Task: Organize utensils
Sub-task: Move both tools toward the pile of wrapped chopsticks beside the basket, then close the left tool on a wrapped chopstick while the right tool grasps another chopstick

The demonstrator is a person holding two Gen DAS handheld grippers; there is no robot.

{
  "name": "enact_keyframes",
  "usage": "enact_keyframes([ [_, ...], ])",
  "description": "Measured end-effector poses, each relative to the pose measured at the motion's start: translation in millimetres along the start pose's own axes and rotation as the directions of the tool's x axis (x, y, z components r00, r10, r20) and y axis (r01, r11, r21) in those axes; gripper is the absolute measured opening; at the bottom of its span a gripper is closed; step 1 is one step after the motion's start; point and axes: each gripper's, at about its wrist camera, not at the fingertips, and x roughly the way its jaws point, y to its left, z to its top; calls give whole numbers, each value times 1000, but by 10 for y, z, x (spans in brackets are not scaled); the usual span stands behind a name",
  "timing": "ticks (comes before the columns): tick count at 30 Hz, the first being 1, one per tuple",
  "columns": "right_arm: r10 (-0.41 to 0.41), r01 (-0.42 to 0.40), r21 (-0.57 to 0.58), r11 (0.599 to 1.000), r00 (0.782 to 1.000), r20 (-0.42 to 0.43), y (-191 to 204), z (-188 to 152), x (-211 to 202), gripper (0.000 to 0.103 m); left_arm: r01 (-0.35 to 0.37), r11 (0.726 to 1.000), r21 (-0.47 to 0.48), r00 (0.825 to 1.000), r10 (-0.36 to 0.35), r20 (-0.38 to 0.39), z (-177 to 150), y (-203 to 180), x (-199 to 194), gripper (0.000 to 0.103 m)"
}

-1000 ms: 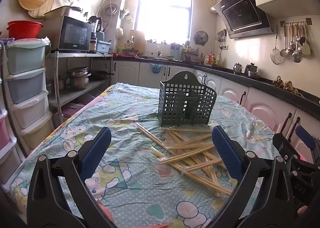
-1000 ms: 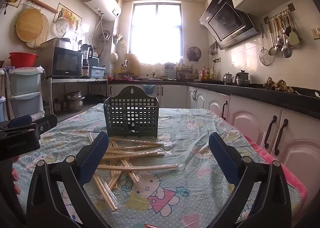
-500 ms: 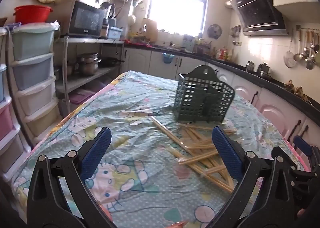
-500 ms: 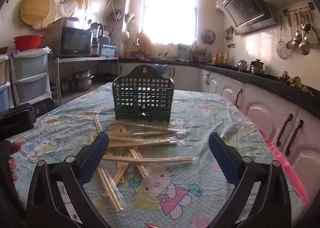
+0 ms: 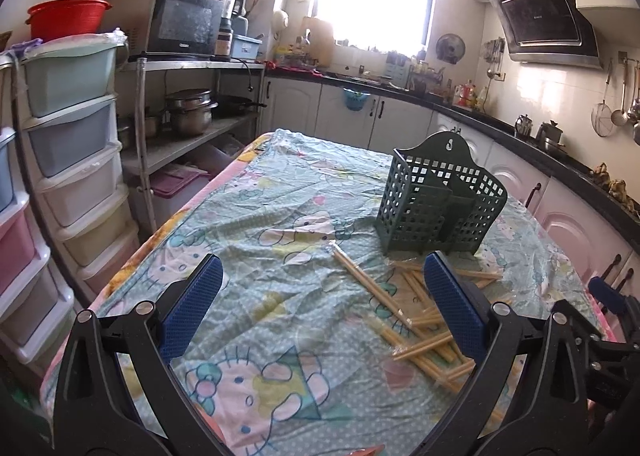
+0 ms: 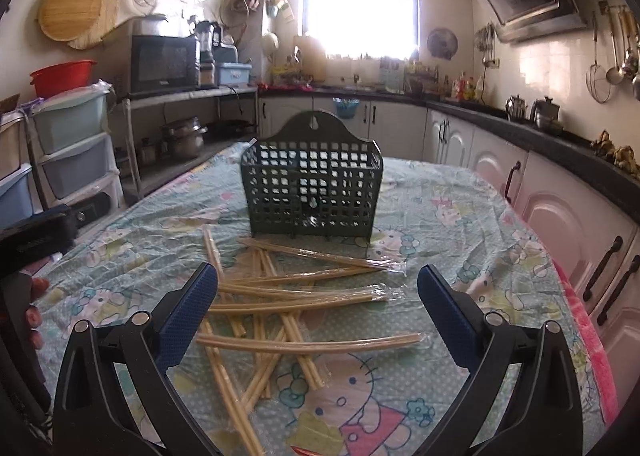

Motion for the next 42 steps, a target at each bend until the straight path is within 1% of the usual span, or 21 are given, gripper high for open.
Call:
enact_keyframes([
  [5, -18, 18, 16, 1000, 1000, -25, -126, 87, 157, 97, 38, 999, -11, 997, -38, -68, 150, -44, 195, 93],
  [9, -33, 34, 37, 999, 999, -41, -261, 166, 255, 97, 19, 1000, 18, 992, -17, -122, 215, -108, 419, 93],
  [12, -47, 49, 45, 998, 998, -49, -357, 209, 324, 97, 31, 999, 9, 986, -29, -167, 231, -110, 643, 93],
  [16, -51, 56, 64, 996, 995, -90, -498, 217, 454, 97, 50, 999, 0, 971, -48, -236, 240, -115, 909, 93],
  [19, -50, 61, 82, 995, 990, -131, -581, 176, 578, 97, 61, 998, -16, 957, -63, -284, 240, -111, 1113, 93],
  [23, -29, 49, 107, 993, 984, -178, -635, 127, 726, 97, 81, 995, -54, 935, -94, -341, 211, -93, 1376, 92],
  [26, -7, 36, 130, 991, 976, -217, -653, 91, 842, 95, 91, 993, -80, 918, -115, -379, 174, -56, 1529, 86],
  [28, 8, 26, 139, 990, 971, -240, -653, 66, 913, 89, 98, 989, -110, 904, -135, -405, 147, -18, 1618, 79],
  [30, 28, 13, 152, 988, 964, -266, -659, 32, 987, 85, 97, 985, -144, 888, -151, -434, 123, 21, 1710, 73],
  [32, 48, 0, 171, 985, 959, -279, -668, 23, 1031, 81, 102, 982, -159, 878, -164, -450, 114, 43, 1771, 71],
  [34, 69, -11, 190, 982, 952, -298, -680, -4, 1085, 77, 110, 979, -172, 866, -179, -467, 97, 59, 1833, 67],
  [36, 96, -26, 216, 976, 942, -320, -701, -33, 1142, 74, 115, 975, -191, 854, -195, -483, 76, 61, 1891, 65],
  [37, 106, -29, 228, 973, 938, -331, -711, -46, 1170, 70, 117, 972, -202, 850, -203, -486, 65, 79, 1912, 65],
  [39, 124, -36, 248, 968, 930, -347, -730, -73, 1214, 67, 121, 970, -210, 850, -211, -483, 63, 97, 1936, 63],
  [42, 144, -40, 277, 960, 918, -368, -746, -115, 1270, 56, 123, 967, -222, 847, -219, -485, 68, 121, 1979, 59],
])
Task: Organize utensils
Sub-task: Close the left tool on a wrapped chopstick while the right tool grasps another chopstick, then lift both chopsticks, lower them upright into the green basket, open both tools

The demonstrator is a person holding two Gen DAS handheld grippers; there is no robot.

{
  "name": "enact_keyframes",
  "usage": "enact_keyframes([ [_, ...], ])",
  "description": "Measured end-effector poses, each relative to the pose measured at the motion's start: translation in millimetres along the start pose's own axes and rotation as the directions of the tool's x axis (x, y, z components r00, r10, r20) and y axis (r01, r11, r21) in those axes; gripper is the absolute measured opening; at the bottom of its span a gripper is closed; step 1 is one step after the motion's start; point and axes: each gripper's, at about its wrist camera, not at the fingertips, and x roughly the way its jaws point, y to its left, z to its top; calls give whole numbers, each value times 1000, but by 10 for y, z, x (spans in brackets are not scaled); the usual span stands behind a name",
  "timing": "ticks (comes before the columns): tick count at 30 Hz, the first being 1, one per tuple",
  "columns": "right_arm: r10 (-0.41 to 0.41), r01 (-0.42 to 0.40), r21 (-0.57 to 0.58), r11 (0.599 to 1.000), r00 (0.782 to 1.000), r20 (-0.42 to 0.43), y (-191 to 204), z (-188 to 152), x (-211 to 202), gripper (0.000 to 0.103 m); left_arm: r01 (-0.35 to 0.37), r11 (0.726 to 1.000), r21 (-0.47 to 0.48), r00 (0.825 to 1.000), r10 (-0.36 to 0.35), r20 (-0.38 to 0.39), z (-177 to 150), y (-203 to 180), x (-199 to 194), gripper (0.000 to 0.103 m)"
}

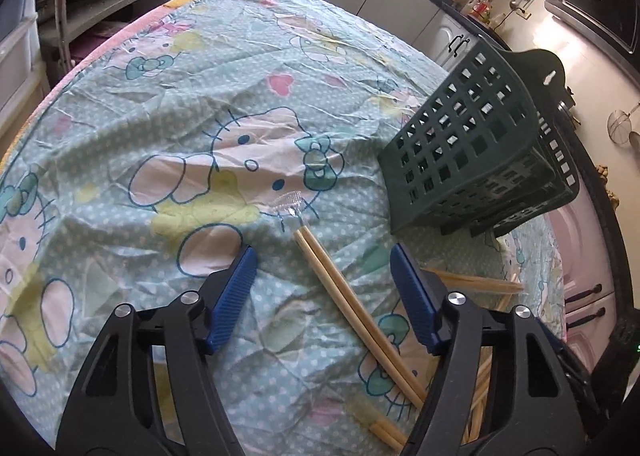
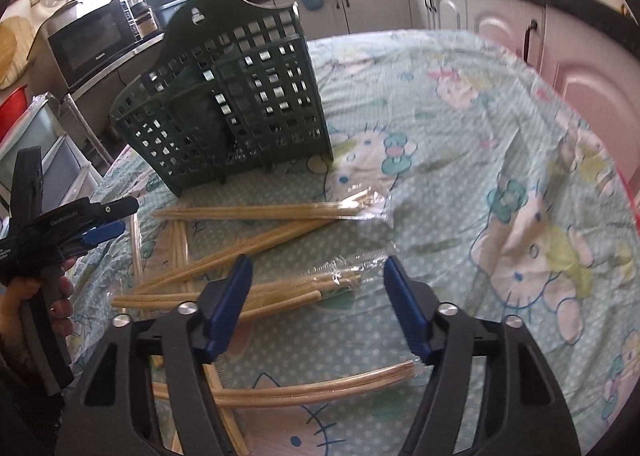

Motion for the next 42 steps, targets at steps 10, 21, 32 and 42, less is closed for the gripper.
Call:
enact_keyframes([
  [10, 43, -43, 15, 999, 999, -6, -1, 21, 8, 10, -25, 1000, -2, 999, 25, -21, 106, 67, 46, 29],
  [21, 73, -72, -35, 997, 996, 46, 141, 105, -181, 4, -39, 999, 20, 996, 41, -83, 252, 97, 134, 16],
  [32, 99, -91, -88, 992, 991, 89, 299, 252, -384, 3, -18, 1000, 10, 991, 19, -135, 381, 187, 142, 4],
  [42, 160, -136, -173, 976, 978, 134, 570, 494, -678, 2, 48, 992, 117, 998, -52, 31, 499, -13, -508, 3],
])
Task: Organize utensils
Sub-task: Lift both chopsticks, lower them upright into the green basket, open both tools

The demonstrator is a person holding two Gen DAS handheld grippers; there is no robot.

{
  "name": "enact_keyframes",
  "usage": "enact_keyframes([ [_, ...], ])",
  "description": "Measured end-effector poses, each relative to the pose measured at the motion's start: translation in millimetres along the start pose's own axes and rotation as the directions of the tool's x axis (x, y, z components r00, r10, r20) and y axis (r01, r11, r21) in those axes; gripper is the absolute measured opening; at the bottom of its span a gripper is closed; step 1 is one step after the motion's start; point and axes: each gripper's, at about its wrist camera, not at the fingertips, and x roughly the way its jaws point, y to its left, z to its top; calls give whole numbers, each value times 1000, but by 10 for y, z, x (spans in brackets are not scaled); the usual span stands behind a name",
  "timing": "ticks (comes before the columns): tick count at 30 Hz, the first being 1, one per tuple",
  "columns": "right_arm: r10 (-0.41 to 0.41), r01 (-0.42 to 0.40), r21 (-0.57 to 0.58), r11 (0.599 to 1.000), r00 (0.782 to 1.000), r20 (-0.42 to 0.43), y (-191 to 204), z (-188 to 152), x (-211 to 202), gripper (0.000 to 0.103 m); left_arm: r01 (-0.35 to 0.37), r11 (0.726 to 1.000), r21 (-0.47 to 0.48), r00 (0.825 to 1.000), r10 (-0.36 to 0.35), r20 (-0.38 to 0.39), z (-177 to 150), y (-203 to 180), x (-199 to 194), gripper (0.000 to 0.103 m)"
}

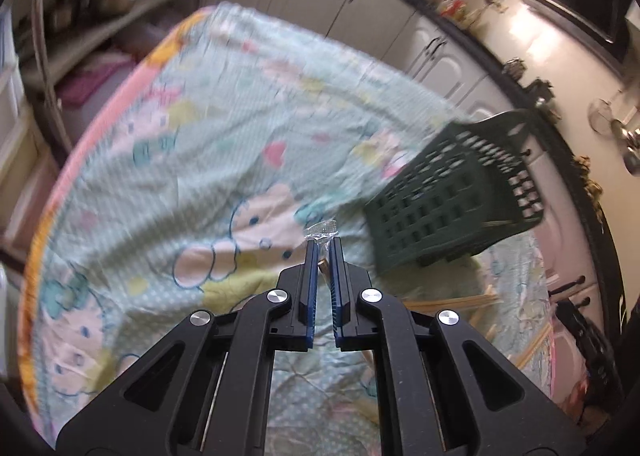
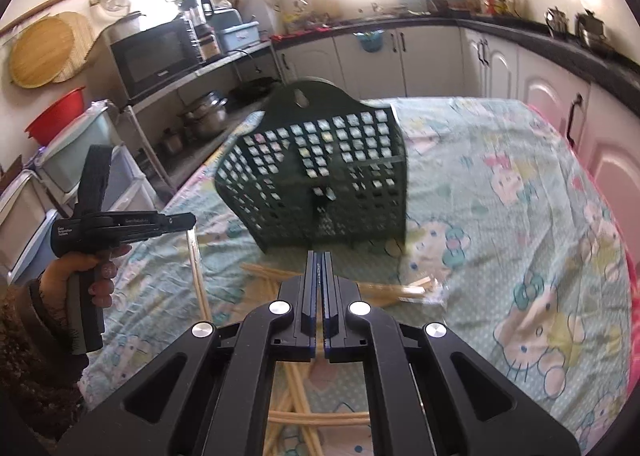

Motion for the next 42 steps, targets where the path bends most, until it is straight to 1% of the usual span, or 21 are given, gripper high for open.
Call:
enact_keyframes([
  [5, 10, -9, -50, 999, 1000, 29, 170, 148, -99, 2, 33, 997, 70, 996, -39, 82, 31, -246, -327, 2],
  [8, 16, -13, -72, 997, 999, 42, 243, 230, -155, 2, 65, 993, 101, 991, -76, 114, 38, -378, -493, 2],
  [12, 31, -23, -101, 995, 997, 76, 347, 347, -285, 2, 99, 983, 157, 980, -123, 155, 57, -595, -730, 2],
  [19, 39, -20, -139, 990, 990, 133, 463, 570, -509, 2, 156, 959, 237, 955, -208, 213, 131, -957, -1085, 2],
  [25, 24, 7, -164, 986, 982, 187, 489, 790, -690, 2, 173, 943, 283, 936, -247, 251, 251, -1197, -1279, 2],
  [28, 15, 23, -169, 985, 976, 219, 478, 915, -774, 2, 168, 937, 306, 926, -256, 276, 362, -1329, -1348, 2],
  [31, 17, 29, -176, 984, 967, 254, 485, 1057, -871, 2, 142, 933, 331, 916, -250, 314, 469, -1453, -1406, 2],
  [34, 19, 42, -192, 981, 952, 304, 503, 1224, -962, 2, 120, 931, 345, 904, -246, 350, 591, -1564, -1467, 2],
  [38, 22, 48, -188, 981, 934, 356, 479, 1439, -1019, 2, 83, 931, 354, 889, -230, 395, 760, -1688, -1522, 2],
  [42, 25, 46, -172, 984, 921, 388, 436, 1621, -1038, 2, 39, 937, 347, 876, -199, 440, 926, -1742, -1524, 2],
])
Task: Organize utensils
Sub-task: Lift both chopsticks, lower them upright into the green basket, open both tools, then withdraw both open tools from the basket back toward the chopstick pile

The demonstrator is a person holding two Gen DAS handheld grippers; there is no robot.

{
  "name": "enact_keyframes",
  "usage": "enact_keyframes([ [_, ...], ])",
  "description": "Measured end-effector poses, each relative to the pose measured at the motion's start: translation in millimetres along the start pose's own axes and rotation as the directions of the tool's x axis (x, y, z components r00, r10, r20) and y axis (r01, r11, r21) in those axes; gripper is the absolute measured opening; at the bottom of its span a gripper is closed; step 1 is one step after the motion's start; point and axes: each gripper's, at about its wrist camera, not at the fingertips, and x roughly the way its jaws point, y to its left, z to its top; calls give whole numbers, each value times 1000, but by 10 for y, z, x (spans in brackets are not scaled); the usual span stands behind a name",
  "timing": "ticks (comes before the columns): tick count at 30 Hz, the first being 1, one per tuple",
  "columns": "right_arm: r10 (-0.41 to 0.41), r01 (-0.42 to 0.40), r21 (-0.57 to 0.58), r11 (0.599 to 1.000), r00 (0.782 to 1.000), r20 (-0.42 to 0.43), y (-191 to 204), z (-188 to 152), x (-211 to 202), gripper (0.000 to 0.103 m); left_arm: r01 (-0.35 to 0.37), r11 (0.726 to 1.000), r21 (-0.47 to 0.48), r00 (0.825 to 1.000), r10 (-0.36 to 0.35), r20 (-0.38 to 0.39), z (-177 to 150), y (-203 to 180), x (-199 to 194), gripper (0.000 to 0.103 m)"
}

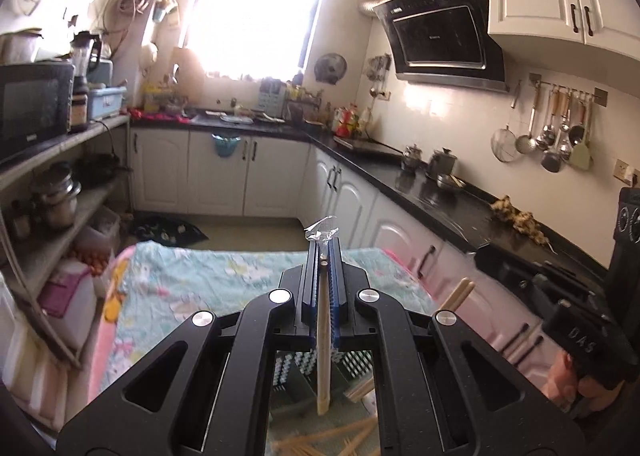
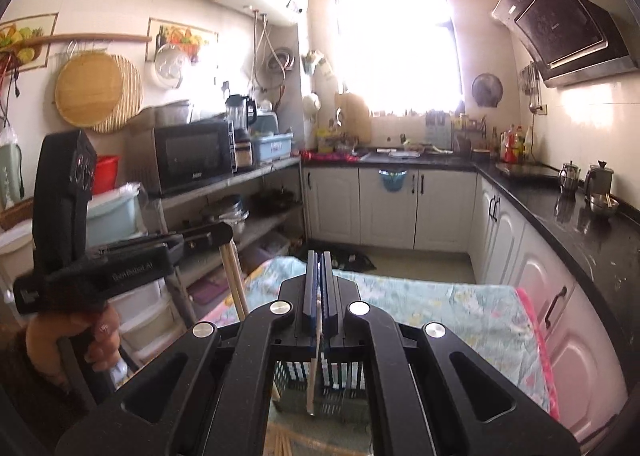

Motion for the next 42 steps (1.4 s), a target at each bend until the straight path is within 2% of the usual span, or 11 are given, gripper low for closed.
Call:
enact_keyframes([
  [6, -37, 36, 27, 999, 999, 16, -145, 141, 168, 2, -32, 999, -23, 999, 33, 16, 107, 95, 184, 2],
  [12, -69, 70, 51, 996, 997, -22, -282, 94, 388, 2, -72, 997, -16, 997, 73, 19, 1, 130, 364, 2],
  [20, -106, 115, 66, 991, 987, -118, -402, -226, 705, 2, -98, 995, -3, 995, 98, -27, -301, 188, 620, 2],
  [29, -123, 141, 85, 986, 973, -195, -454, -509, 912, 3, -82, 997, -4, 994, 81, -80, -555, 219, 749, 2],
  [31, -128, 148, 91, 985, 971, -204, -464, -538, 927, 8, -86, 996, 1, 992, 86, -93, -601, 216, 770, 3],
  [32, -131, 153, 93, 984, 970, -207, -483, -548, 925, 14, -90, 996, 4, 991, 90, -96, -618, 214, 772, 6],
  [33, -133, 156, 96, 983, 969, -206, -493, -553, 921, 24, -90, 996, 6, 991, 90, -99, -637, 215, 769, 13],
  [34, -135, 157, 98, 983, 970, -201, -505, -563, 906, 28, -92, 996, 8, 991, 92, -99, -647, 216, 766, 24],
  [36, -143, 164, 95, 982, 970, -197, -517, -566, 882, 28, -94, 996, 8, 991, 94, -98, -670, 211, 746, 35],
  [38, -143, 165, 100, 981, 970, -197, -537, -569, 863, 29, -102, 995, 5, 990, 102, -101, -692, 228, 713, 39],
  [42, -154, 176, 97, 980, 968, -196, -557, -596, 803, 39, -118, 993, -13, 988, 116, -102, -731, 251, 616, 63],
])
